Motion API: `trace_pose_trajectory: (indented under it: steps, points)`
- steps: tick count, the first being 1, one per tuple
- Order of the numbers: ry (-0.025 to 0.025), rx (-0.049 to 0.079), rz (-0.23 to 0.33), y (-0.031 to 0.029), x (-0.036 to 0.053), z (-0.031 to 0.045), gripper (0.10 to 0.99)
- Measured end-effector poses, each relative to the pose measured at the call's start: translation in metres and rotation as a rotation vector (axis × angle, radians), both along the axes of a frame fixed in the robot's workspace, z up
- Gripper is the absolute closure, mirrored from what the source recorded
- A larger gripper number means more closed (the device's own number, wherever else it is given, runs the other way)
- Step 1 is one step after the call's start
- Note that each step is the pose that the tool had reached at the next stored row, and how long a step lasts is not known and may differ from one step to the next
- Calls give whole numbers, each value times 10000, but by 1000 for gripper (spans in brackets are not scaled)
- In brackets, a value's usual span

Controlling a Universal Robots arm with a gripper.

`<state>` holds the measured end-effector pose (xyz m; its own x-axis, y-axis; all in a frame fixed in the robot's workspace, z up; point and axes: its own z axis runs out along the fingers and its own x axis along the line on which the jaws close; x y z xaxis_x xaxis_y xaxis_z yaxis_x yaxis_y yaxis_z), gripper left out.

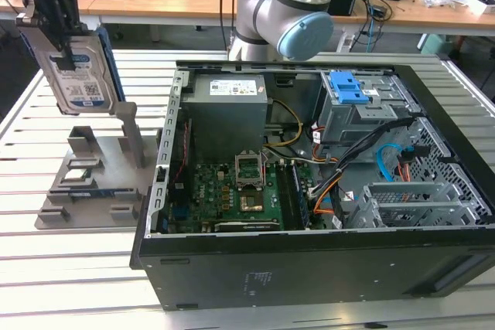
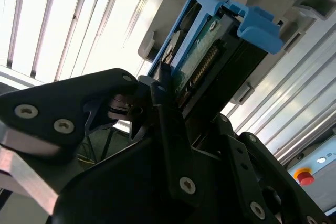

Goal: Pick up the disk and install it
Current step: 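Pick up the disk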

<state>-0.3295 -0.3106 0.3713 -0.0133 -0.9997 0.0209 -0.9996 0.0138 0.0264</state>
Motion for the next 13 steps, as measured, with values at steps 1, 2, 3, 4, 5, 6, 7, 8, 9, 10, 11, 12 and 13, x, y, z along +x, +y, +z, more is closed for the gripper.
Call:
trace_pose_trajectory:
  steps: [1,2,3,4,5,6,7,8,9,10,11,12,13]
  points:
    - [0,0,0,0,0,9,729]
    - [0,0,0,0,0,29,729]
    - [0,0,0,0,0,45,729]
    - [0,0,0,0,0,58,729]
    - [0,0,0,1,0,71,729]
    - [0,0,0,1,0,91,729]
    - [0,0,0,2,0,113,729]
    - [0,0,0,2,0,126,729]
    - [0,0,0,2,0,135,729]
    - [0,0,0,2,0,155,729]
    - [0,0,0,3,1,178,729]
    - [0,0,0,3,0,198,729]
    - [0,0,0,3,0,210,729]
